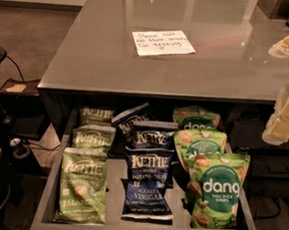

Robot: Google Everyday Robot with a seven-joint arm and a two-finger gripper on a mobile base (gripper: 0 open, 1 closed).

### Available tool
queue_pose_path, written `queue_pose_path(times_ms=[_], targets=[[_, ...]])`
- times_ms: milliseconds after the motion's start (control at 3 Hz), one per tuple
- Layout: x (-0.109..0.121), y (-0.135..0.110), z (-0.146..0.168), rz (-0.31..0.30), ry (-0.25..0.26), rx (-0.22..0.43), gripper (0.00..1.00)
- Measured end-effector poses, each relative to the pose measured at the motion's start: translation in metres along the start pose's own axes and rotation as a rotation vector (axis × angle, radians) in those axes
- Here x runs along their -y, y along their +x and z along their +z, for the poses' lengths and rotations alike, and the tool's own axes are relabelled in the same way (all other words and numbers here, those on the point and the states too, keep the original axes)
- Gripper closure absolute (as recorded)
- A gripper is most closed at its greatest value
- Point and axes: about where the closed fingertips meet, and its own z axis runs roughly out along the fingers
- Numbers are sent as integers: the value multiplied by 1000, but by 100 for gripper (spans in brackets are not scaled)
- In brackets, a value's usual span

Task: Pick green jalapeno chip bag from top drawer and place on counter

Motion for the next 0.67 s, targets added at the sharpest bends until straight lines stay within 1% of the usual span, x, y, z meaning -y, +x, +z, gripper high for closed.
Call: queue_pose_path(times_ms=[333,667], targets=[[0,0,0,0,0,0,0],[-10,-11,18,2,-25,70,0]])
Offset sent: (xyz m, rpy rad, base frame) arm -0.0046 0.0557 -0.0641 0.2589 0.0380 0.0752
